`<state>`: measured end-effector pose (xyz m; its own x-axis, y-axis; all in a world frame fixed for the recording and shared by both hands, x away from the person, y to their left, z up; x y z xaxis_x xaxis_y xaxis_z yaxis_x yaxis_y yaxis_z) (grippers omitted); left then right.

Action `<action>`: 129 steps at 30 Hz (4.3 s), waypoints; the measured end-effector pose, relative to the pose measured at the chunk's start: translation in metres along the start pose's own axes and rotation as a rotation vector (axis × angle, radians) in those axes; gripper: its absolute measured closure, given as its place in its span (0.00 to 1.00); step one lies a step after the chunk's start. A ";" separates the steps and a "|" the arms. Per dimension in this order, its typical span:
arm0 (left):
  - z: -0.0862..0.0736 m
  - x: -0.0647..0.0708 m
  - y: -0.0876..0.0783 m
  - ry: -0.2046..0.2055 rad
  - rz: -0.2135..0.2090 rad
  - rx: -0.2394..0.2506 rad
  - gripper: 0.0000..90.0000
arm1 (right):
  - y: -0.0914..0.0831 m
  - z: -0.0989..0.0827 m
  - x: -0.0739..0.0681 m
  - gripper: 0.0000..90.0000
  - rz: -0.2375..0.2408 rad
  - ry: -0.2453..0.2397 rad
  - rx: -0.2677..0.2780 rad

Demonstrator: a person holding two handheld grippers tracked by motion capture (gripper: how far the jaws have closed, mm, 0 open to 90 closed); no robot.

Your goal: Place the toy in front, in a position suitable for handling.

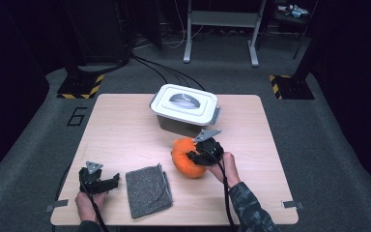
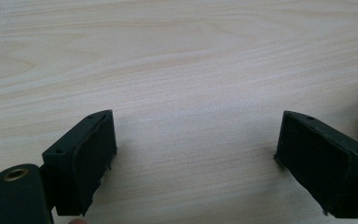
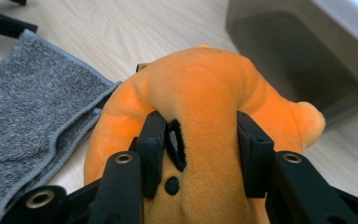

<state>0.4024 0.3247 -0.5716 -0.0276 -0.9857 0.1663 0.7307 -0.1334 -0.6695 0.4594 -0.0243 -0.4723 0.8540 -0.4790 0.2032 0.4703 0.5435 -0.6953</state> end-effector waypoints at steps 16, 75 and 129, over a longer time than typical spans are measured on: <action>0.000 0.000 0.000 0.000 0.000 0.000 0.13 | -0.009 -0.003 0.009 0.18 -0.092 0.316 -0.048; 0.000 0.000 0.000 0.000 0.000 0.000 0.13 | 0.010 0.019 0.010 0.24 0.022 0.040 -0.045; -0.002 0.084 -0.035 0.083 -0.219 0.007 0.12 | -0.086 -0.246 0.058 0.03 -0.440 0.507 -0.115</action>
<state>0.3729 0.2466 -0.5359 -0.2422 -0.9383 0.2469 0.7058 -0.3450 -0.6188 0.4142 -0.2682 -0.5704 0.3655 -0.9178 0.1551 0.6996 0.1609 -0.6962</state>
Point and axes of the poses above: each handheld gripper's, and its own axes: y roughly forward along the jaws, z roughly out of its top, x roughly to its right, the point moved 6 cm from there along y, roughly forward along the jaws, and after that the axes turned 13 degrees about -y, right-handed, at the moved point
